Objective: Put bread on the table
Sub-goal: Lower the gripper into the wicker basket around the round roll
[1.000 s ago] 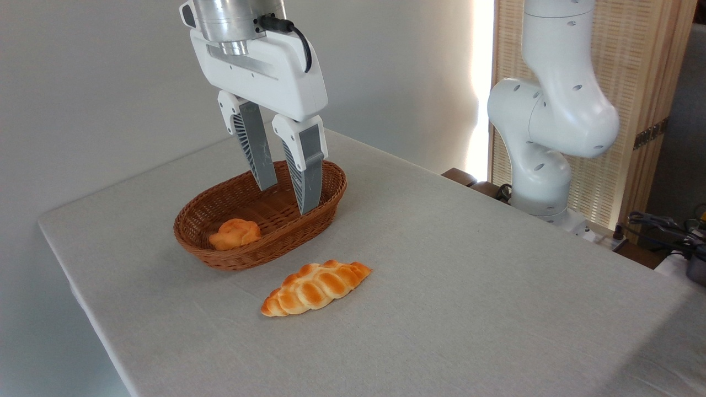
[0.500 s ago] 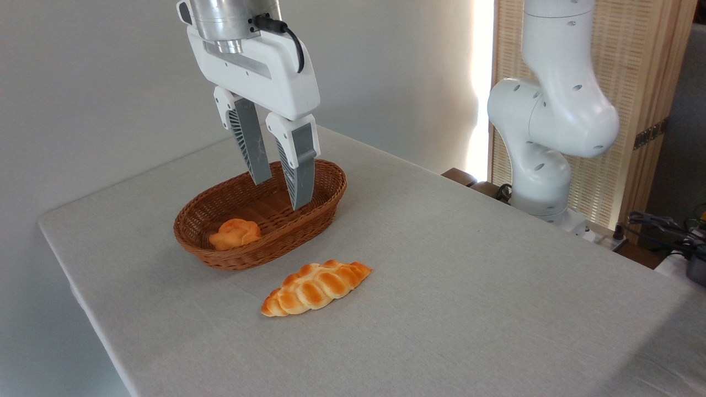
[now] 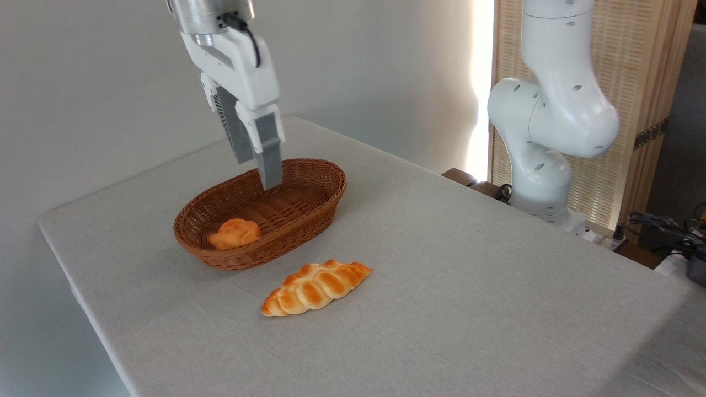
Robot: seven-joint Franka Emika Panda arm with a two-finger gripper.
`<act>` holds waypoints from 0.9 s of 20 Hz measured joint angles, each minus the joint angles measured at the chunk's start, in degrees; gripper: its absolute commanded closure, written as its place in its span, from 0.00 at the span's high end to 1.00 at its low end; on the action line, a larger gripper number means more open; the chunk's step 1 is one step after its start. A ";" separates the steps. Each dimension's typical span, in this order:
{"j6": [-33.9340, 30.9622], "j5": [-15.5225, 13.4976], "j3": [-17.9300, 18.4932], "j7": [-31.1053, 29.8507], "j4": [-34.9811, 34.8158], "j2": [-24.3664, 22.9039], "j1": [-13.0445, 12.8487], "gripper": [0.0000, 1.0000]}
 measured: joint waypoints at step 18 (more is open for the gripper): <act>14.42 -2.09 -11.13 5.39 -7.55 8.01 -1.05 1.00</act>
